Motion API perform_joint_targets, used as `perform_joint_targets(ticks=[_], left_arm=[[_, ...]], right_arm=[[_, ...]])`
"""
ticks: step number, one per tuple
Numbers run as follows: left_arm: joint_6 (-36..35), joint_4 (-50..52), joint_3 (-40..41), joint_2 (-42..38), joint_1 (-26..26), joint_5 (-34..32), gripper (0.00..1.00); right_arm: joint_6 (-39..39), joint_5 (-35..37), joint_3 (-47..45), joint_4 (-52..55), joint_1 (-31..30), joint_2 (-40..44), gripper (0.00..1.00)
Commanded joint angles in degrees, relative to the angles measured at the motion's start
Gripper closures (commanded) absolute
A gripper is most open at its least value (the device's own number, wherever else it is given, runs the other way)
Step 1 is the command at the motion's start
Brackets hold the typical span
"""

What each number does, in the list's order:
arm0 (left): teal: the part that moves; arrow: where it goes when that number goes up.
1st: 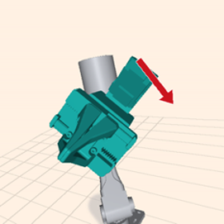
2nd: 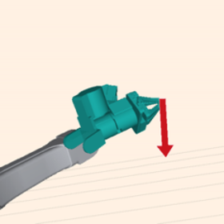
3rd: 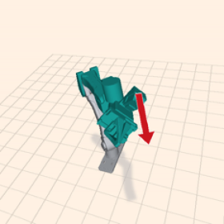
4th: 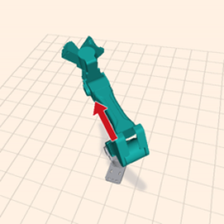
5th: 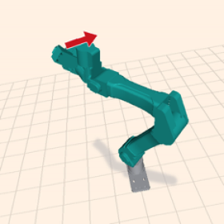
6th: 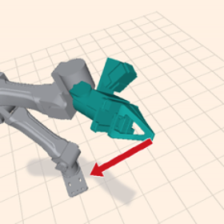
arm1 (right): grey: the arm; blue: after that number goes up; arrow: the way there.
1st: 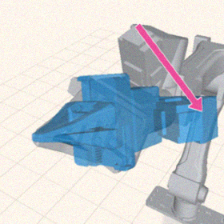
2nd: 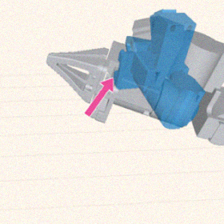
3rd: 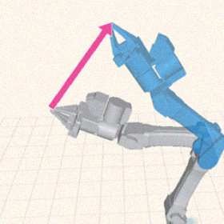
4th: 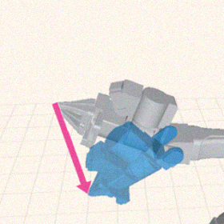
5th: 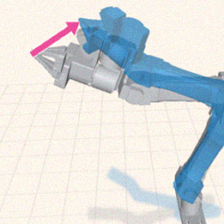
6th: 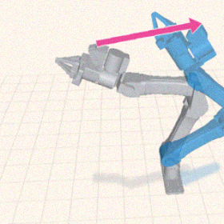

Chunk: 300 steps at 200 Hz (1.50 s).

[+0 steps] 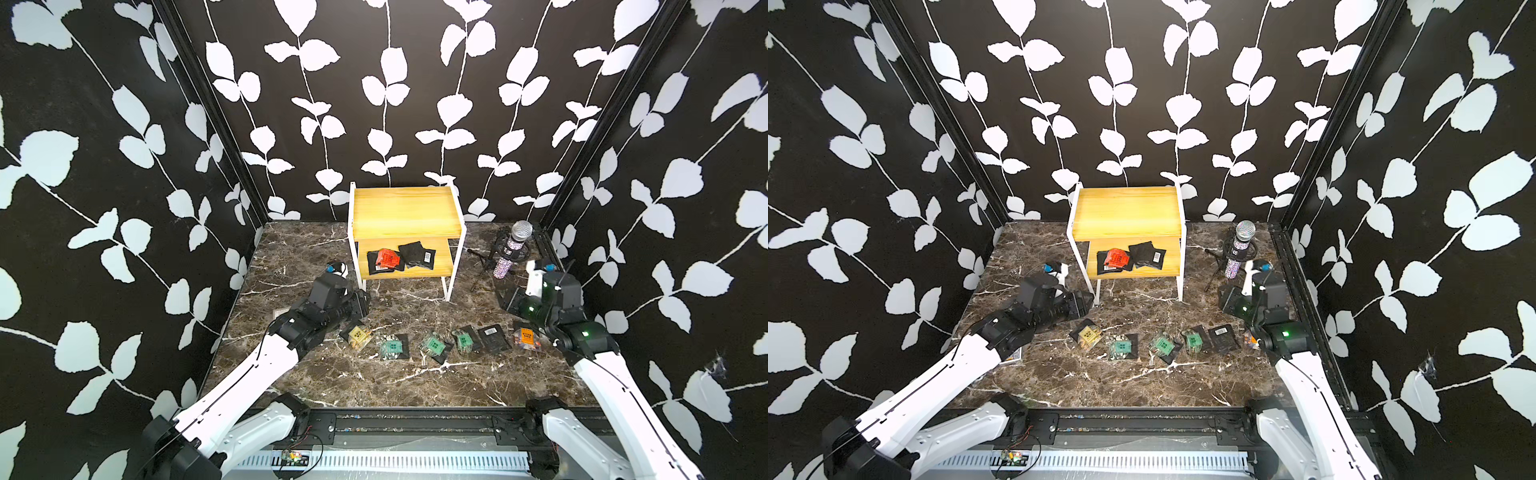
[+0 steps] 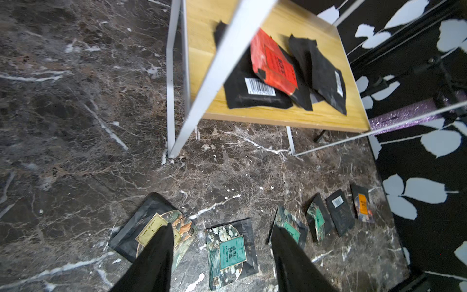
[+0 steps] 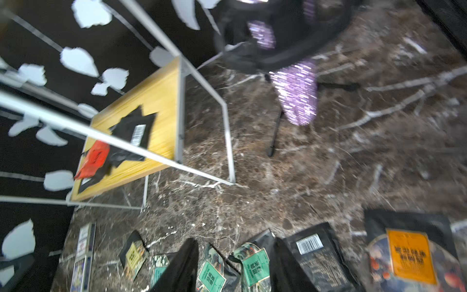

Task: Remove the tea bags from the shelf
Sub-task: Place the tea bag at the center of the board, then pick up the tea bag from the shelf.

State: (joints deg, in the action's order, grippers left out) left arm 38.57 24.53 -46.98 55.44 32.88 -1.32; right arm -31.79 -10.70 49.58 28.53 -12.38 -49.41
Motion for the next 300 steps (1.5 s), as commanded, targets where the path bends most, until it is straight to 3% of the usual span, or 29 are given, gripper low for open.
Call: perform_joint_targets(ticks=[1,56,127,201,300], left_arm=[[1.48,1.99,-0.69,-1.62,-1.04,0.38,0.43],[3.52,2.49,-0.7,-1.88,-4.31,1.54,0.43],[5.35,-2.38,-0.81,-0.28,-17.02,11.44,0.42],[4.67,-7.8,-7.37,10.54,-23.3,18.42,0.4],[5.82,-15.35,-18.78,29.71,-23.58,32.5,0.31]], right_arm=[[4.53,0.81,4.5,-3.16,-2.71,-2.38,0.53],[9.19,0.44,11.43,-5.94,-7.01,-9.26,0.5],[12.54,-2.82,18.93,-9.47,-8.7,-16.94,0.48],[13.49,-3.98,25.15,-11.98,-9.5,-22.86,0.53],[13.41,-3.46,29.26,-11.85,-10.03,-25.77,0.58]])
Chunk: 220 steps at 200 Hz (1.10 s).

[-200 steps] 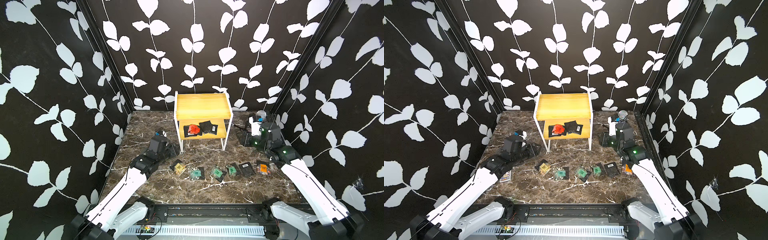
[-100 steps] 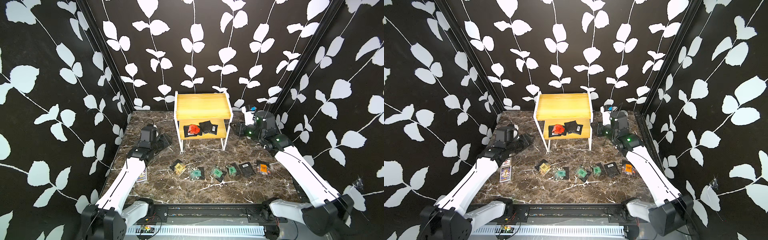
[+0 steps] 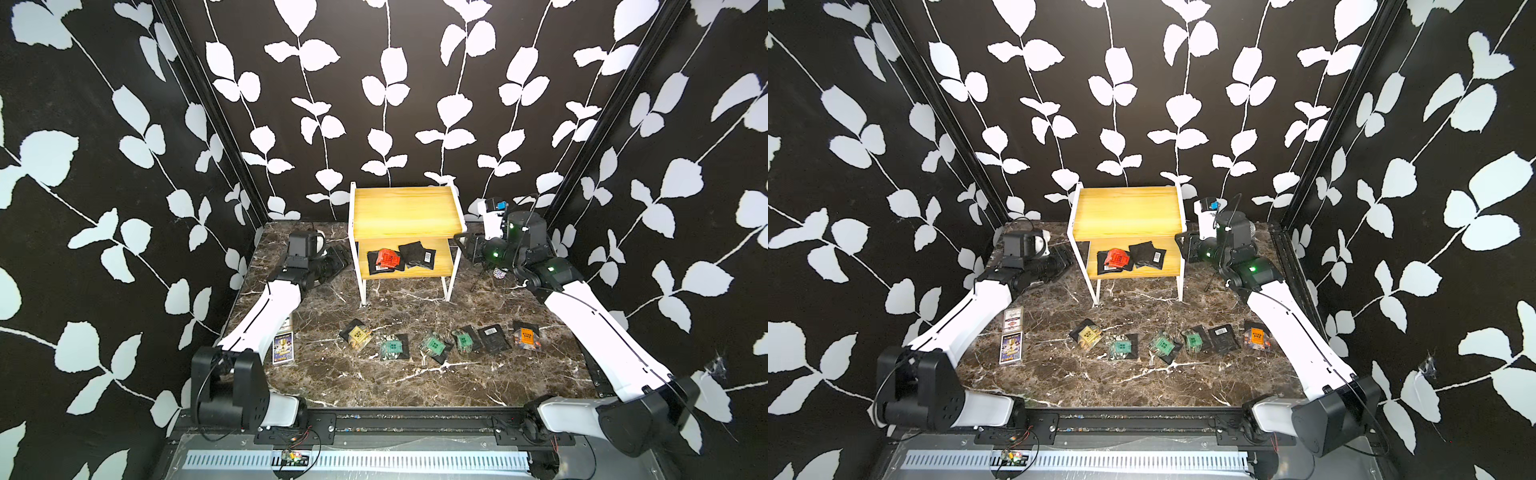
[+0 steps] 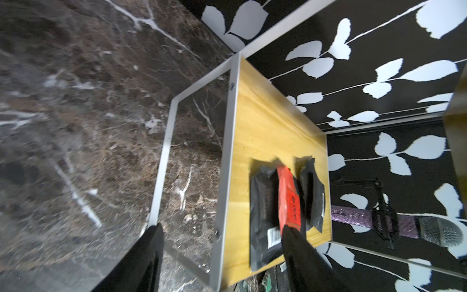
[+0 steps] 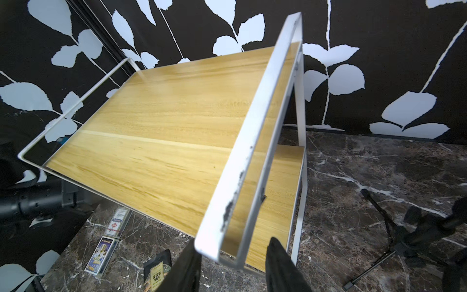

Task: Remove the tea bags from the shelf
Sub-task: Pick up the tea bag from the shelf.

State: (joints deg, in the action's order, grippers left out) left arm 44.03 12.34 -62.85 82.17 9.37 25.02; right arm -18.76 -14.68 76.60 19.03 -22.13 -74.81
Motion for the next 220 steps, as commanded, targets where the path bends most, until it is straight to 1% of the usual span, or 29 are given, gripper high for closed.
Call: perform_joint_targets(ticks=[1,28,38,40,45,89,119,220], left_arm=[[0.4,-3.17,-3.08,3.21,-0.1,6.35,0.31],[0.53,-3.5,-5.63,7.72,-0.02,9.07,0.31],[0.45,-3.72,-6.2,8.61,0.02,9.02,0.32],[0.31,-3.72,-6.29,8.79,-0.01,10.54,0.32],[0.18,-3.47,-6.68,9.31,0.03,11.43,0.32],[-1.1,-2.14,-8.56,12.68,0.21,14.57,0.32],[-3.49,0.29,-9.53,14.28,1.13,14.71,0.33],[-7.65,4.82,-10.79,16.49,1.96,11.28,0.45]], right_arm=[[0.35,0.57,2.24,-2.38,-0.28,-0.36,0.58],[0.25,0.94,2.28,-2.61,-0.31,-0.5,0.57],[0.3,1.06,2.41,-2.45,-0.35,-0.69,0.57],[0.28,1.1,2.46,-2.43,-0.37,-0.65,0.57],[0.22,1.11,2.5,-2.43,-0.37,-0.73,0.57],[-0.09,1.54,2.59,-2.69,-0.37,-1.25,0.57],[-0.48,1.83,2.36,-3.03,-0.46,-1.56,0.57],[-0.89,2.3,2.46,-3.02,-0.56,-2.01,0.58]])
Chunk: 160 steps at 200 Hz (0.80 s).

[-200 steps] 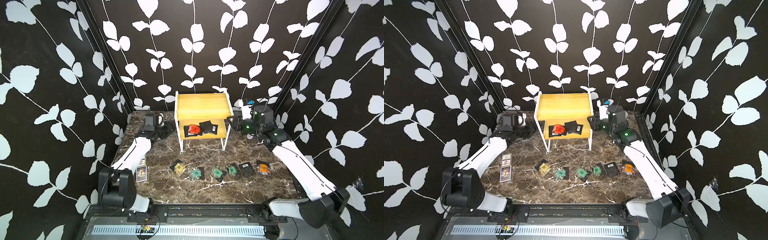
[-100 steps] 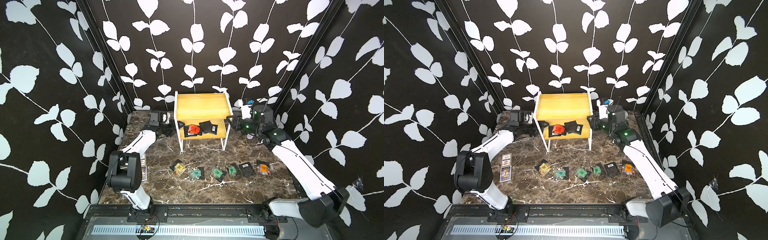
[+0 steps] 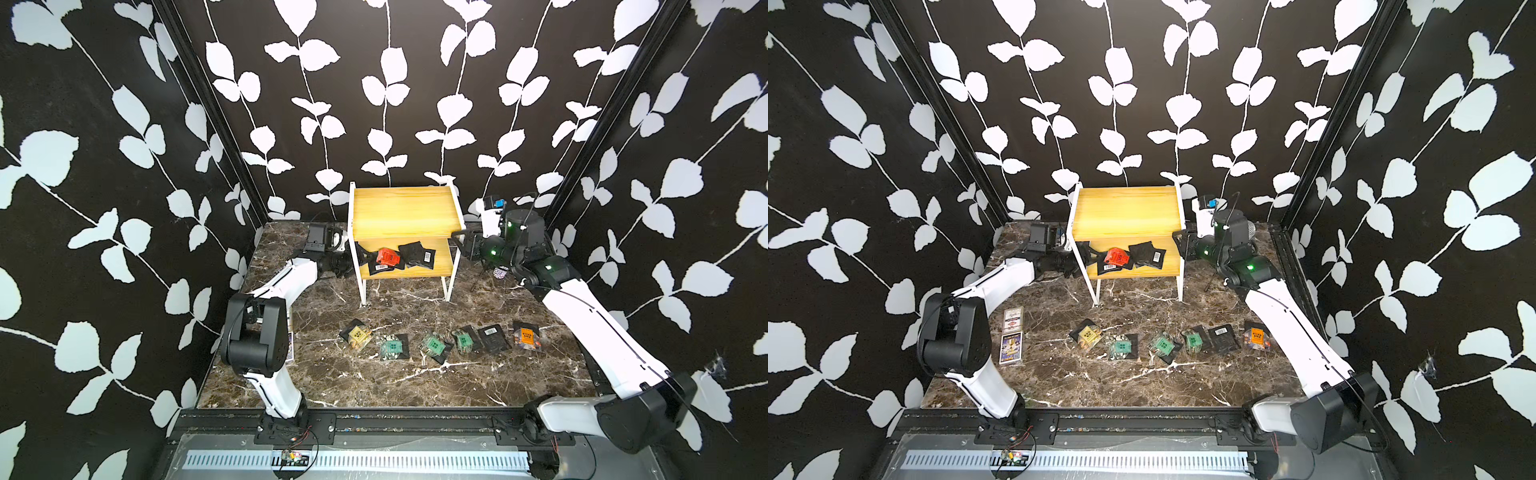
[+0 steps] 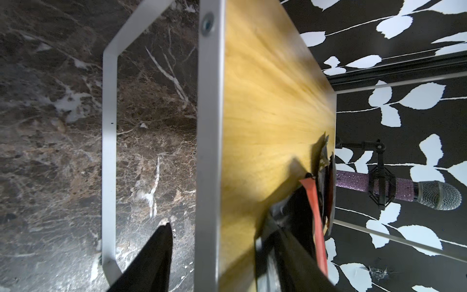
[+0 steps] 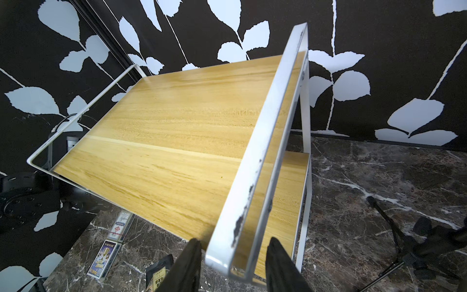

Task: Remove the tea bags from the shelf
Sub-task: Pick up the tea bag from the shelf.

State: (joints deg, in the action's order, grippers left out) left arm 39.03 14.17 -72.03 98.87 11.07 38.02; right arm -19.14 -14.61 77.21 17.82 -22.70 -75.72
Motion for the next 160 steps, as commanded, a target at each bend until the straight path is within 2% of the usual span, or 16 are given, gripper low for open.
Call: perform_joint_targets(ticks=[1,25,33,87,160], left_arm=[[-2.73,3.02,-1.57,-0.23,0.22,-1.77,0.45],[-4.7,5.22,-1.95,-1.03,0.15,-2.97,0.49],[-5.39,5.82,-1.99,-1.26,0.09,-5.26,0.5],[-6.9,7.24,-2.03,-3.15,-1.31,-7.02,0.62],[-8.18,8.58,-2.32,-5.02,-2.49,-7.7,0.85]], right_arm=[[-0.49,2.27,1.83,-1.82,0.01,-1.05,0.58],[-0.38,2.53,1.54,-1.88,0.01,-0.97,0.57],[-0.51,2.52,1.5,-1.89,0.02,-0.92,0.58],[-0.62,2.44,1.45,-2.2,0.03,-0.88,0.58],[-0.86,2.92,0.58,-2.35,0.02,-0.15,0.57]])
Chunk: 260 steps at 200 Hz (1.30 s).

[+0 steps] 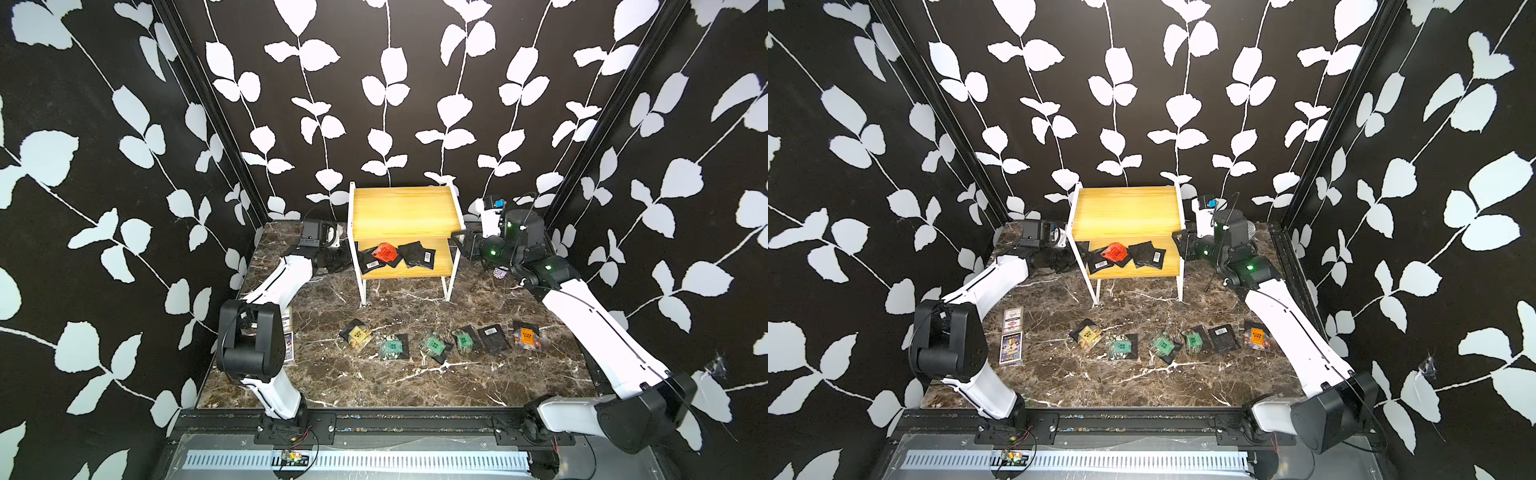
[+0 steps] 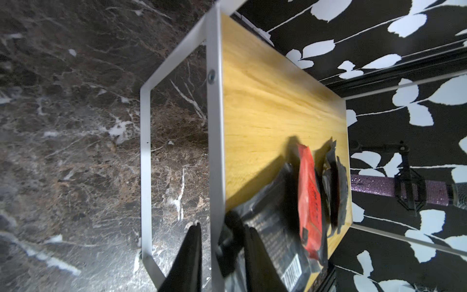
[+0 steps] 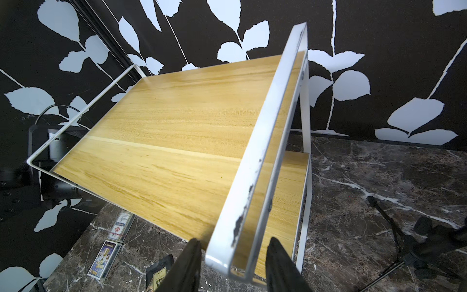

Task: Remove the tea bags from the shelf
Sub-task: Pick up the tea bag from the shelf.

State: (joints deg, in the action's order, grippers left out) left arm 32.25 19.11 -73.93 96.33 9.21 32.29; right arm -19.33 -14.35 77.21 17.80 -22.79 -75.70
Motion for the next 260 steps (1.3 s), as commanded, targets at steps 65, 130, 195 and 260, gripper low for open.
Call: perform_joint_targets(ticks=[65,130,195,260], left_arm=[[-1.96,3.74,-0.11,-5.16,-2.43,-2.07,1.0],[-1.93,3.65,-0.12,-8.11,-3.78,-2.19,1.0],[-1.05,3.87,2.33,-14.26,-5.7,-4.69,1.0],[-2.24,8.45,7.81,-23.95,-6.9,-10.91,1.0]], right_arm=[[-0.8,2.66,0.16,-2.56,0.11,0.09,0.57],[-1.05,2.85,-0.35,-2.79,0.14,0.73,0.57],[-0.94,2.78,-0.34,-2.76,0.04,0.98,0.56],[-0.73,2.31,-0.24,-3.04,0.13,0.68,0.56]])
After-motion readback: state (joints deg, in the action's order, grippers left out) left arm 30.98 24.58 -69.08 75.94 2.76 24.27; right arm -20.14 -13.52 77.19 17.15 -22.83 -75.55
